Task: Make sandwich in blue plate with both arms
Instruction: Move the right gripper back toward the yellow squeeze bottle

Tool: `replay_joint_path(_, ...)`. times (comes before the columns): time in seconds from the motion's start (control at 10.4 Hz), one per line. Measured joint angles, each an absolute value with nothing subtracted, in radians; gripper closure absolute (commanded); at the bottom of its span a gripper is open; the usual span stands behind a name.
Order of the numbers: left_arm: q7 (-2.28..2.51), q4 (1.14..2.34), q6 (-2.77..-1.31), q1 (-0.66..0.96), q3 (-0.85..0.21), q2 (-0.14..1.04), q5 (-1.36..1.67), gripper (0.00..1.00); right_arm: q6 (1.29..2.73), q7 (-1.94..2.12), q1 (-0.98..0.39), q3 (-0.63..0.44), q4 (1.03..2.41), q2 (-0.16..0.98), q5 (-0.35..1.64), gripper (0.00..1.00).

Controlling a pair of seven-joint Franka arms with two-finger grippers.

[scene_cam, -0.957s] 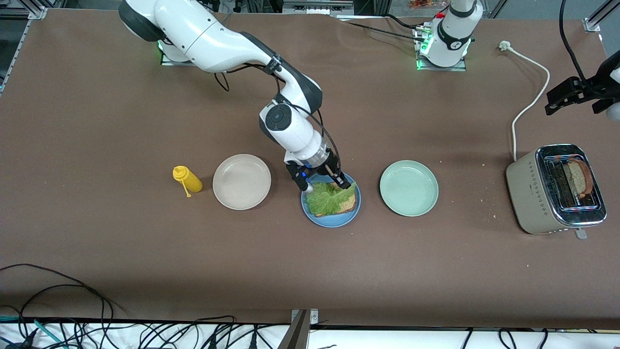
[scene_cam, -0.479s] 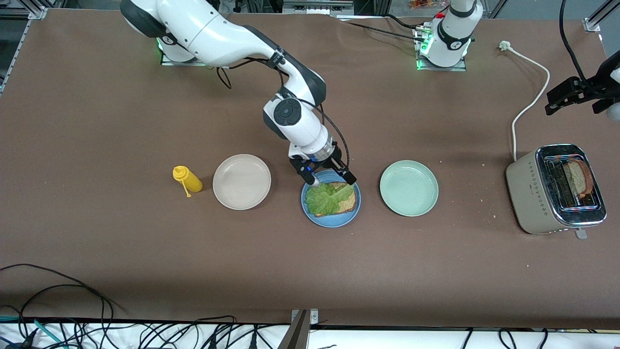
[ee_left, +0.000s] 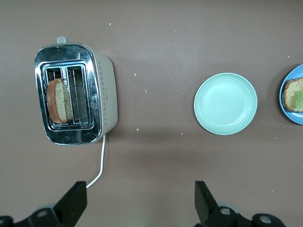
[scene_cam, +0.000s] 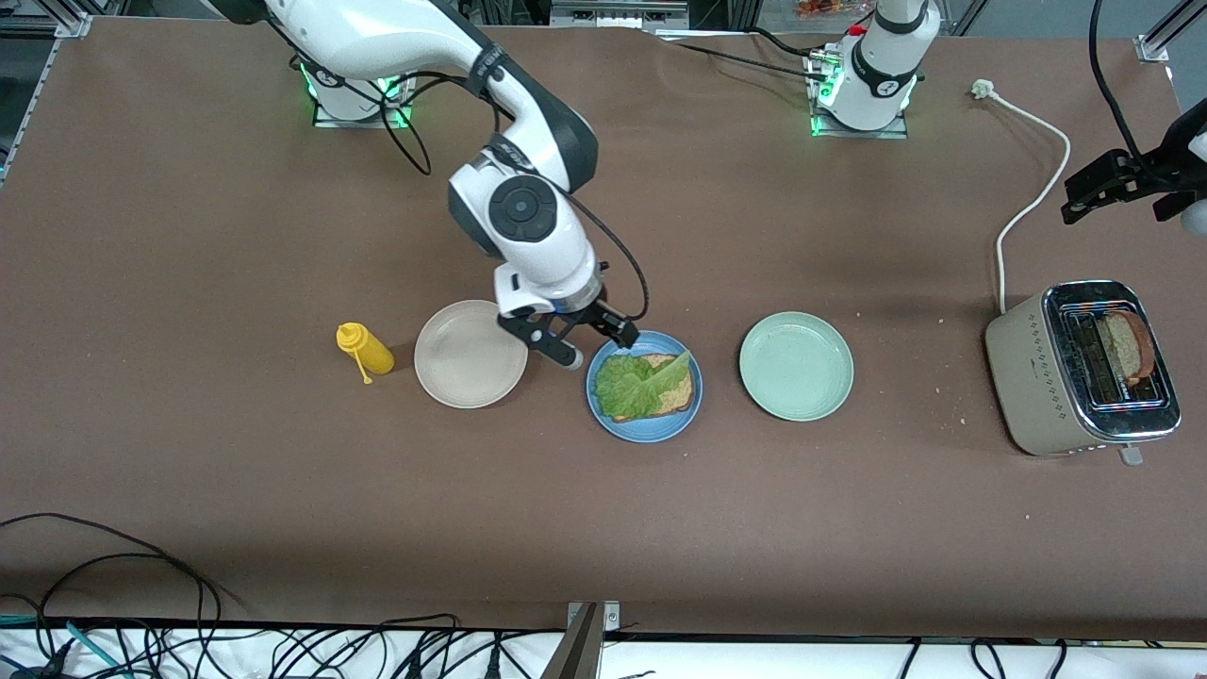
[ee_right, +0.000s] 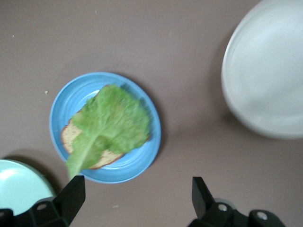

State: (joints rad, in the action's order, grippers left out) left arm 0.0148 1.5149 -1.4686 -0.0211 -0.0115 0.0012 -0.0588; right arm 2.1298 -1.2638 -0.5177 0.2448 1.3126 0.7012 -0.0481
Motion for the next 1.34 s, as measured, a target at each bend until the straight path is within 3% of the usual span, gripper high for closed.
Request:
replay_joint_path(0.86,0.015,1.514,-1.469,-0.02,-0.017,0.001,-0.059,0.0,1.719,-0.241,-0.458,-0.032,1.332,0.478,-0.048,0.04)
replay_joint_path(1.34,0.015,1.514,-1.469,-0.02,-0.028,0.001,-0.059,0.0,1.746,0.112,-0.451,-0.207,1.689,0.217,-0.048,0.05)
